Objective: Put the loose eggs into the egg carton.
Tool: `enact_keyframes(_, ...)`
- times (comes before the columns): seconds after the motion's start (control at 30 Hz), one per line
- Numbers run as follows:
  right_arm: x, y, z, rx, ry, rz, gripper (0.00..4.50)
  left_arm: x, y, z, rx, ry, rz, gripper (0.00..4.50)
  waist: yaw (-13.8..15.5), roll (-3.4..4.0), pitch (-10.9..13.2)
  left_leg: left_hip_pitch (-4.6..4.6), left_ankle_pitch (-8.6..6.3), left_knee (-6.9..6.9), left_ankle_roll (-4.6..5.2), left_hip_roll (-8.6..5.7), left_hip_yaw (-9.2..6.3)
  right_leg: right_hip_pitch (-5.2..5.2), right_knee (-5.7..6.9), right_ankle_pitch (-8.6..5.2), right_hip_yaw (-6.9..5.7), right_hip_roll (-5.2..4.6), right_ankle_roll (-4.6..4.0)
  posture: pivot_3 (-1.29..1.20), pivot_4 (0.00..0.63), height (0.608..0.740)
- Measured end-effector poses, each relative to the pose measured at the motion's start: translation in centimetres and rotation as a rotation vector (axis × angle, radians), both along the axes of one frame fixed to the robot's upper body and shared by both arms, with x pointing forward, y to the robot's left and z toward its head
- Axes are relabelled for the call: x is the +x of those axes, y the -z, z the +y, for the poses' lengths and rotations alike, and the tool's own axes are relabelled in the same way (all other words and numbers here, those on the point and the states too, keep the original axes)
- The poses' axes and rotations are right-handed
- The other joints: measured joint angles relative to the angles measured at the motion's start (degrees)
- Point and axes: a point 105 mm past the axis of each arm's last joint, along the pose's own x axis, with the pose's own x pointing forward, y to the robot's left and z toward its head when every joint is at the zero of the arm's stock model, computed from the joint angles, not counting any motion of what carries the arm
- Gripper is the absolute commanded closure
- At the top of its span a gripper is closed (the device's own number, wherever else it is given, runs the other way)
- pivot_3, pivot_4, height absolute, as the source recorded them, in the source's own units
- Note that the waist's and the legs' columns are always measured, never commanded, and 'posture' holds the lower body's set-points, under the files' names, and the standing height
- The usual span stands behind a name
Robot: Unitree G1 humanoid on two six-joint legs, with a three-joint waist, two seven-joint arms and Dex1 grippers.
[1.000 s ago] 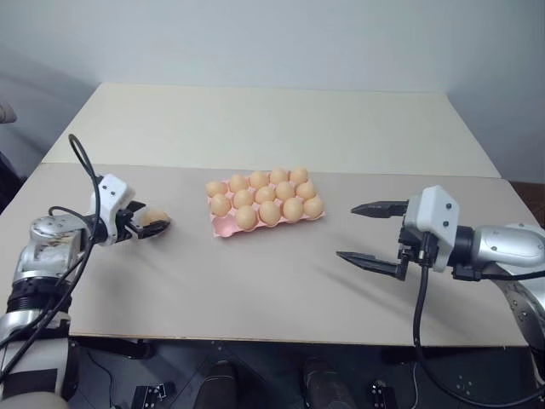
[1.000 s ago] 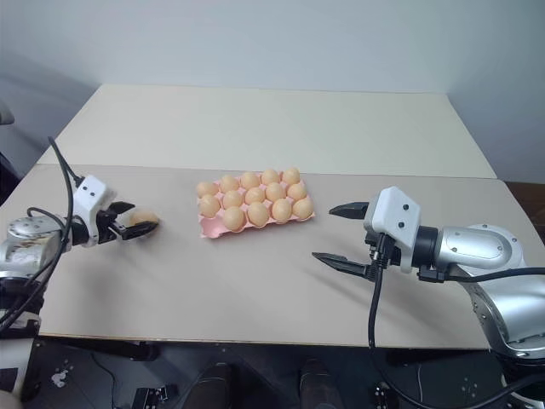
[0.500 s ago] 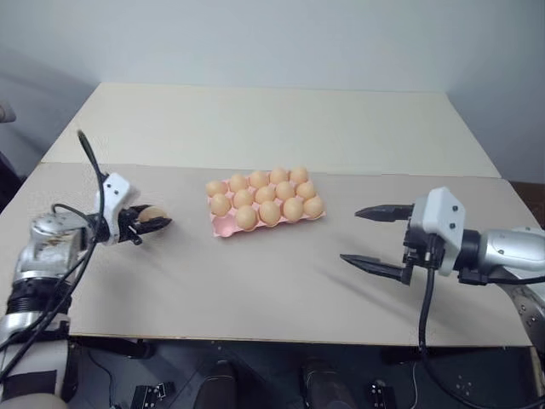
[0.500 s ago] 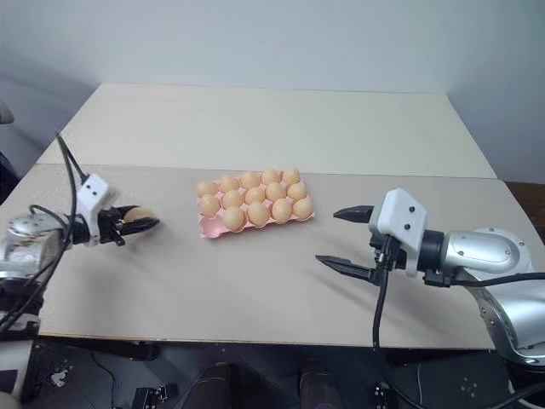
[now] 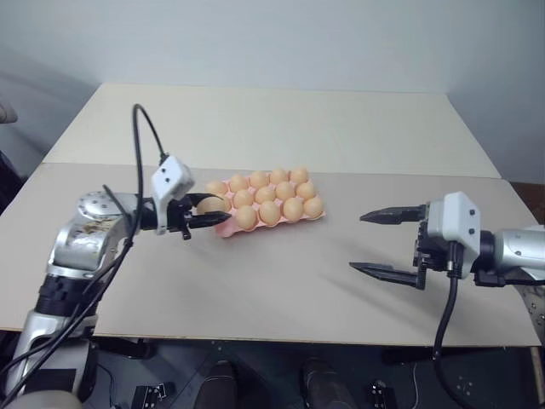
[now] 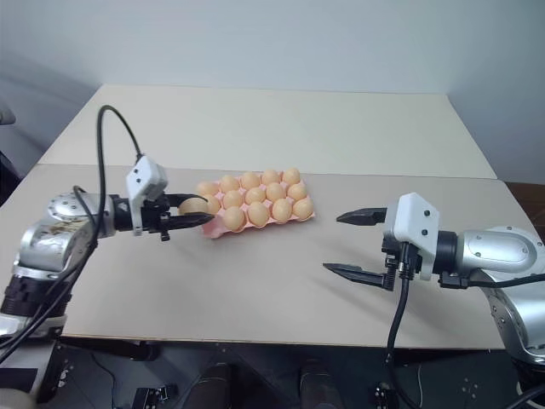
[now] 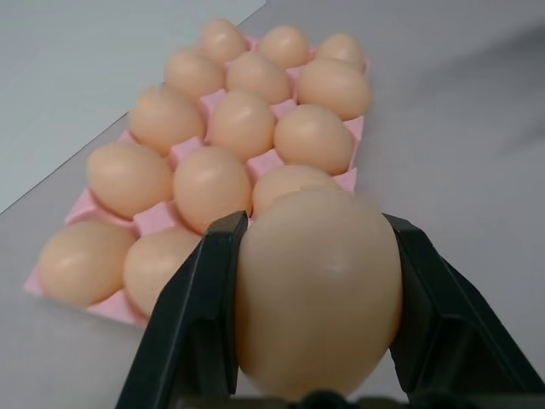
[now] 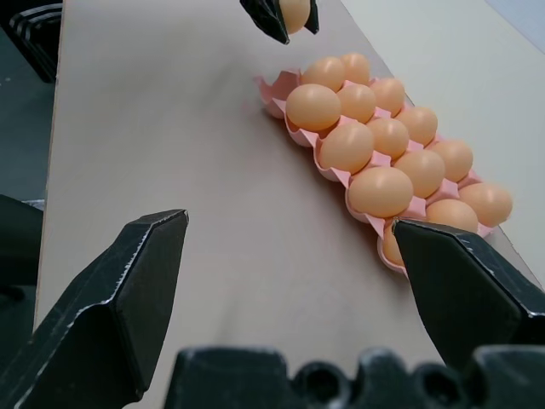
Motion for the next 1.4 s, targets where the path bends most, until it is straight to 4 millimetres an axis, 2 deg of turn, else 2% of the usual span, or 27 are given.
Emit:
enact_keyframes(0.17,-0.3,-0.3,0.0,0.007,0.005,-0.015,0.00,0.5,1.8,-0.5,0.043,0.010,0.047,2.63,0.0,0.00,0.0,-0.01,0.00,0.00,0.00,0.00,-0.01,-0.01,-0.01,0.00,0.00,0.00,0.00,0.00,0.150,0.740)
enact_keyframes(0.3,-0.6,-0.2,0.0,0.012,0.009,-0.012,0.00,0.6,1.9,-0.1,0.060,0.007,0.048,2.63,0.1,0.00,0.0,-0.02,0.00,0.00,0.00,-0.01,-0.01,0.00,-0.01,0.00,-0.01,-0.01,0.00,0.00,0.150,0.740)
enact_keyframes(0.57,-0.5,-0.4,0.0,0.023,0.023,-0.027,0.00,0.6,1.8,-0.1,0.061,0.015,0.034,0.09,0.1,0.00,0.0,-0.02,0.00,0.00,0.00,-0.01,-0.02,0.00,-0.01,0.00,-0.02,-0.01,0.00,0.00,0.150,0.740)
enact_keyframes(0.73,-0.5,-0.6,0.0,0.028,0.020,-0.029,0.00,0.4,0.9,0.3,0.071,-0.002,-0.008,0.02,0.0,0.00,0.0,-0.03,0.00,0.00,0.00,-0.01,-0.03,-0.01,-0.01,0.00,-0.02,-0.01,0.00,0.00,0.150,0.740)
enact_keyframes(0.83,-0.5,-0.6,0.0,0.028,0.019,-0.030,0.00,-0.9,-2.0,1.7,0.070,-0.013,-0.068,0.02,-0.2,0.01,0.0,-0.03,0.00,-0.01,0.00,0.02,-0.05,-0.03,0.00,0.00,-0.02,0.00,0.00,0.00,0.150,0.740)
enact_keyframes(0.9,-0.5,-0.6,0.0,0.027,0.017,-0.028,0.00,-2.2,-4.2,3.4,0.062,-0.039,-0.117,0.02,-0.3,0.02,0.0,0.02,0.00,-0.02,0.00,0.02,-0.03,0.01,-0.01,-0.01,-0.02,0.00,0.01,0.00,0.150,0.740)
enact_keyframes(0.97,-0.3,-0.7,0.0,0.028,0.015,-0.028,0.00,-3.9,-4.8,5.2,0.063,-0.063,-0.130,0.02,-0.4,0.04,0.0,0.06,0.00,-0.06,0.00,0.03,-0.01,0.00,-0.02,-0.01,0.00,-0.01,0.01,0.00,0.150,0.740)
enact_keyframes(1.13,0.2,-0.4,0.0,0.020,0.001,-0.027,0.00,-8.3,-2.8,8.4,-0.011,-0.082,-0.086,0.02,0.0,0.09,0.1,0.04,0.00,-0.06,0.00,0.07,-0.01,0.00,-0.04,-0.02,-0.05,-0.01,-0.02,0.00,0.150,0.740)
enact_keyframes(1.3,0.6,0.5,-0.2,0.001,0.011,-0.018,0.00,-11.9,-2.2,10.1,-0.063,-0.141,-0.100,0.02,0.4,0.06,0.0,0.02,-0.01,-0.06,-0.01,0.06,0.00,0.06,-0.17,-0.02,-0.09,-0.07,-0.02,0.00,0.150,0.740)
enact_keyframes(1.4,0.9,0.9,-0.3,0.004,0.025,-0.013,0.00,-13.3,-1.7,10.5,-0.078,-0.164,-0.078,0.02,0.5,0.06,0.0,0.04,-0.01,-0.07,-0.01,0.06,-0.03,0.07,-0.15,-0.02,-0.11,-0.05,-0.03,0.00,0.150,0.740)
